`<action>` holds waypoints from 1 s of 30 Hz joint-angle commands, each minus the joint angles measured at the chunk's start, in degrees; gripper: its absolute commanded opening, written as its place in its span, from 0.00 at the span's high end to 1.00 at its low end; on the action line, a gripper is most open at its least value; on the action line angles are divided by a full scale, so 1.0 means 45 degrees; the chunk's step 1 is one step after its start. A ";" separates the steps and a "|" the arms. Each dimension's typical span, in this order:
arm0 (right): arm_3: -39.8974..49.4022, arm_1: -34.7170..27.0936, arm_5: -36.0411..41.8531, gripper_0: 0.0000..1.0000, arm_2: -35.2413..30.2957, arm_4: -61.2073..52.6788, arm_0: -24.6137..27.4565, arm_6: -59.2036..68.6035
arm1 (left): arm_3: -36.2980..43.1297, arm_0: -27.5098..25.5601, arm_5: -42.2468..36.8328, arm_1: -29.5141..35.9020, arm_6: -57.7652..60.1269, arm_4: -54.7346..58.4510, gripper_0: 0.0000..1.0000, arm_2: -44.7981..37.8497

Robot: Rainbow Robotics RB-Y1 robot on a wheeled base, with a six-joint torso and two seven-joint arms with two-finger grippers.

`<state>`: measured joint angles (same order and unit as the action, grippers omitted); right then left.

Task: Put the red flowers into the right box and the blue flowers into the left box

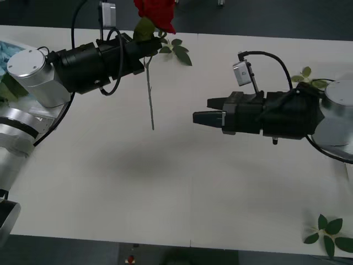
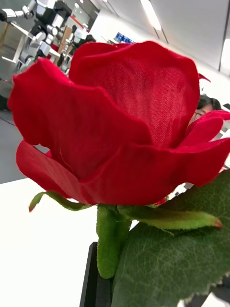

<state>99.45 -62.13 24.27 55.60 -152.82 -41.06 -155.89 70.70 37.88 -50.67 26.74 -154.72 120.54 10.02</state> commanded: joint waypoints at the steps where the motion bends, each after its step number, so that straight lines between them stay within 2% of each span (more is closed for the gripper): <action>1: -0.0146 0.0839 -0.1175 0.00 0.0905 -0.0180 -0.1402 0.0198 | 0.0403 0.0098 0.0185 -0.0357 -0.0063 0.0107 1.00 -0.0099; 9: -0.1220 0.2304 -0.2523 0.00 0.1647 -0.0395 -0.2281 0.0198 | 0.0442 0.0098 0.0771 -0.0709 -0.0063 0.0322 1.00 0.0644; 20: -0.2997 0.3846 -0.2875 0.00 0.1647 -0.0395 -0.2769 0.0198 | 0.0442 0.0000 0.1083 -0.0962 -0.0063 0.0361 1.00 0.0976; 21: -0.3037 0.3846 -0.2875 0.09 0.1647 -0.0395 -0.2789 0.0198 | 0.0422 0.0000 0.1083 -0.0962 -0.0063 0.0361 1.00 0.0976; 24: -0.2997 0.3807 -0.2855 0.91 0.1647 -0.0395 -0.2769 0.0198 | 0.0442 0.0000 0.1083 -0.0962 -0.0063 0.0361 1.00 0.0976; 25: -0.2978 0.3768 -0.2855 1.00 0.1647 -0.0395 -0.2789 0.0198 | 0.0442 0.0000 0.1083 -0.0962 -0.0063 0.0361 1.00 0.0976; 30: -0.2978 0.3768 -0.2875 1.00 0.1647 -0.0395 -0.2769 0.0198 | 0.0422 -0.0020 0.1083 -0.0962 -0.0063 0.0381 1.00 0.0976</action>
<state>85.03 -44.44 11.45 63.81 -154.43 -51.68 -155.89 70.71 37.88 -45.93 22.43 -154.72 121.70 14.49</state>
